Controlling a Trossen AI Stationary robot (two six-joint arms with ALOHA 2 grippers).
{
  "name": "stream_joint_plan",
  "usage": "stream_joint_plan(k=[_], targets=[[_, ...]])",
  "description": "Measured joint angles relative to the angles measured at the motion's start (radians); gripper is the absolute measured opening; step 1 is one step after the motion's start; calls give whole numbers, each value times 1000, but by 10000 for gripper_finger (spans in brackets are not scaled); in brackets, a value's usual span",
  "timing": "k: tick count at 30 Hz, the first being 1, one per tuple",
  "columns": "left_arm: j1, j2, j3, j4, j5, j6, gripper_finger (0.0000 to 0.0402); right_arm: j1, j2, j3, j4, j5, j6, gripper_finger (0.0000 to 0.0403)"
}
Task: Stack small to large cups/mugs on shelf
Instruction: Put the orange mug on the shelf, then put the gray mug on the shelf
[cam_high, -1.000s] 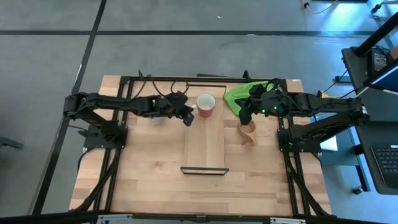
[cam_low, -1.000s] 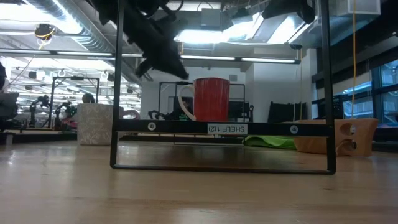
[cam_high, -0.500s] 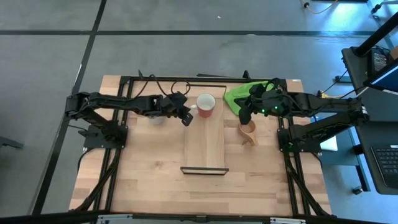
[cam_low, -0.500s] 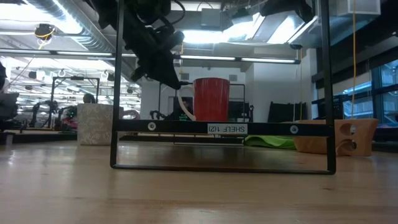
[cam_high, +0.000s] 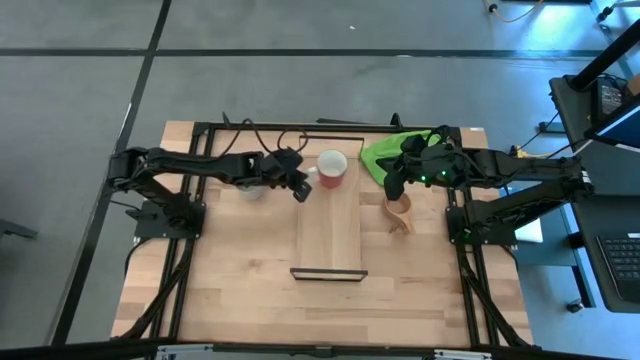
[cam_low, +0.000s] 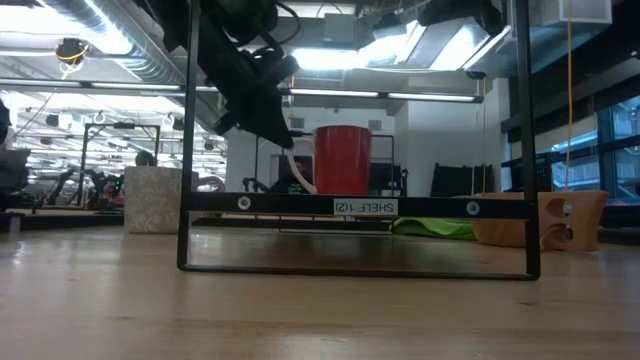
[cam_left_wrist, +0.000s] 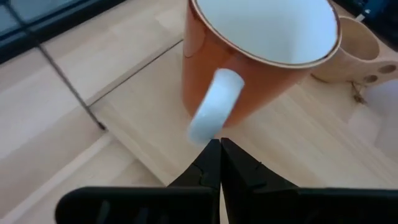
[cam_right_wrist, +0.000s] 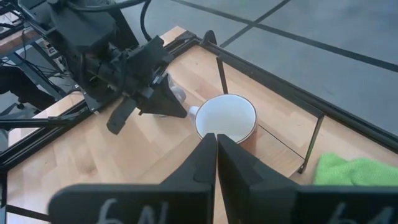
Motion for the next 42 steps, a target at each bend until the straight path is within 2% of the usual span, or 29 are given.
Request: stream_joint_plan(k=[8,13,17,23,27,33,37,42], targets=[[0,24,0,13,20,8,0,0,0,0,-3,-1,-2,16],[9,-32,0,14,3,24,0,0,0,0,-3,-2,-7,17],[10,-116,0,-48,-65,26,0,0,0,0,-10,-2,-7,17],[-7,-284,0,-281,-200,4,0,0,0,0,31,-28,45,17],[-48,-369,0,-351,-218,-33,0,0,4,0,146,-185,-62,17],[-131,-438,0,-344,-262,-70,0,-1,6,0,173,-162,-197,17],[-173,-468,0,-341,-266,-116,9,1,6,0,207,-169,-88,17],[-220,-496,0,-333,-264,-140,46,0,6,0,215,-182,21,17]])
